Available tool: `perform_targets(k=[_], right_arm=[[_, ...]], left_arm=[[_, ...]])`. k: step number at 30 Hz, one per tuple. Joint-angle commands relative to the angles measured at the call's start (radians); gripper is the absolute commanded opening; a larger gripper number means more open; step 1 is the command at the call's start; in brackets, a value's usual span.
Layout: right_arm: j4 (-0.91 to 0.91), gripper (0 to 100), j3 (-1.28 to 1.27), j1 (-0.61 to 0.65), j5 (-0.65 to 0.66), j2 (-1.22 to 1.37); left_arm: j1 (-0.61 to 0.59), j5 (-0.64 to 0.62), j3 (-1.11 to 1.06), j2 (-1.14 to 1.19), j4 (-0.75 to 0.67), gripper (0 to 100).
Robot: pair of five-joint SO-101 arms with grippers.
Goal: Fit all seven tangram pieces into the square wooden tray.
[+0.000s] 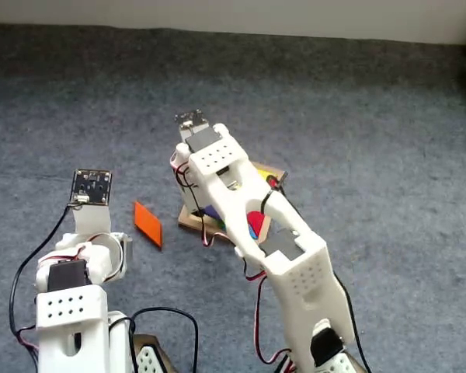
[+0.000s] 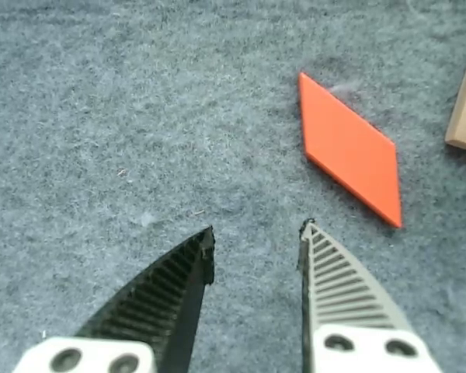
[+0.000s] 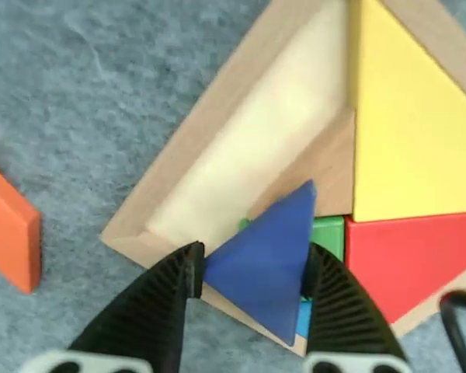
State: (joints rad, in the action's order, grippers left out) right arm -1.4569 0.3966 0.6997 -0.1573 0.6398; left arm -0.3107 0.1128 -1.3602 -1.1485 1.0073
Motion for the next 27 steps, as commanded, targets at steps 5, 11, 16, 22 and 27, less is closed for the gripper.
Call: perform_targets(k=[5, 11, 16, 22, 27], right_arm=[[0.001, 11.7, 0.124, 0.045, 0.012, 0.036], [-0.064, 23.9, 0.139, 0.058, 0.012, 0.036], [-0.101, 27.0, 0.139, 0.077, 0.012, 0.031], [-0.255, 27.0, 0.234, 0.056, 0.083, -0.035], [-0.289, 26.6, 0.246, -0.050, 0.089, -0.124]], left_arm=[[-0.012, -0.002, 0.002, -0.013, -0.014, 19], [-0.010, -0.002, 0.002, -0.013, -0.014, 19], [-0.010, -0.002, 0.002, -0.013, -0.015, 19], [-0.010, -0.002, 0.002, -0.013, -0.014, 19], [-0.010, -0.002, 0.002, -0.013, -0.014, 19]])
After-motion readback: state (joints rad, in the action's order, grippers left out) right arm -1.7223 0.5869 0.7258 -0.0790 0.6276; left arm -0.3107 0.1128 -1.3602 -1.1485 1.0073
